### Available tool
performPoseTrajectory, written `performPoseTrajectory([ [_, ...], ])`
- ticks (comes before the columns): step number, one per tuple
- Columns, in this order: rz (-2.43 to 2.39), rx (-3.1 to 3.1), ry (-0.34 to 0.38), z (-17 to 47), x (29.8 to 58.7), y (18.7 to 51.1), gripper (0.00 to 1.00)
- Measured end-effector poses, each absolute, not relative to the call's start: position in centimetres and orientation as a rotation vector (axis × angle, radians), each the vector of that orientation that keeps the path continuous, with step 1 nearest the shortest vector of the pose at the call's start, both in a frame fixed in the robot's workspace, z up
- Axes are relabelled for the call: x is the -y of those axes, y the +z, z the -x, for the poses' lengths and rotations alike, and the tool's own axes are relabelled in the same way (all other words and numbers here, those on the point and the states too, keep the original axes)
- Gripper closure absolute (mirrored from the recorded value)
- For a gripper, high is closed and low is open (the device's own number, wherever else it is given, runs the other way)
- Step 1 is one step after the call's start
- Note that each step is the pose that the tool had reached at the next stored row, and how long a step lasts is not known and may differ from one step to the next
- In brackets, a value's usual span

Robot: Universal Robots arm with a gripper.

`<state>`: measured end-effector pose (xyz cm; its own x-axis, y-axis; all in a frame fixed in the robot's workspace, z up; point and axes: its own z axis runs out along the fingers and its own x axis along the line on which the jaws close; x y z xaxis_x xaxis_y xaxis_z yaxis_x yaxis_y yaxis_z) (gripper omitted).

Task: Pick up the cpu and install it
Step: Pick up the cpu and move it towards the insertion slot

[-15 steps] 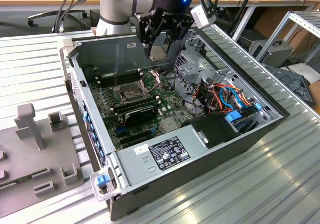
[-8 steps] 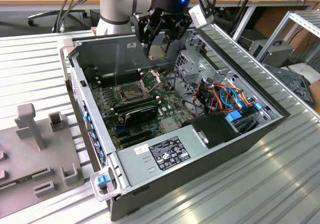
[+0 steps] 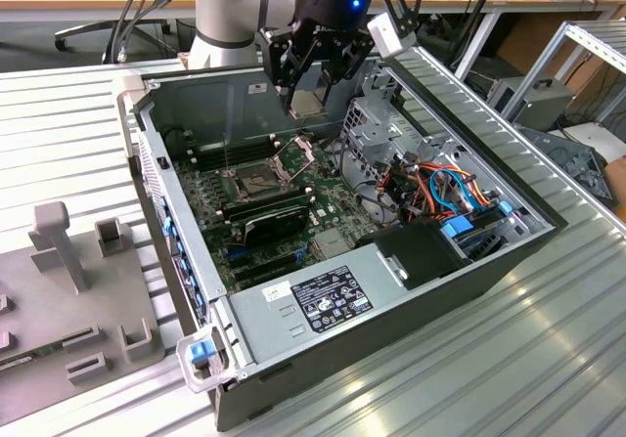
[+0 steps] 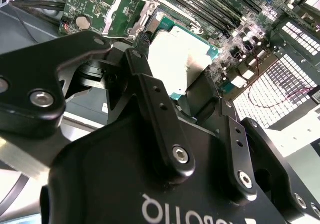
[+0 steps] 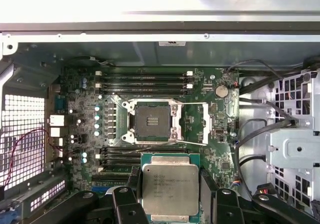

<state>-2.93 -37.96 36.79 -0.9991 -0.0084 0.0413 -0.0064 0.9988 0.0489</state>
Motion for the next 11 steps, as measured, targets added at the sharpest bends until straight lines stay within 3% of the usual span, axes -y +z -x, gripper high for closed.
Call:
performPoseTrajectory([
  [11, -0.012, 3.099, -0.076, 2.92, 37.87, 36.39, 0.45],
])
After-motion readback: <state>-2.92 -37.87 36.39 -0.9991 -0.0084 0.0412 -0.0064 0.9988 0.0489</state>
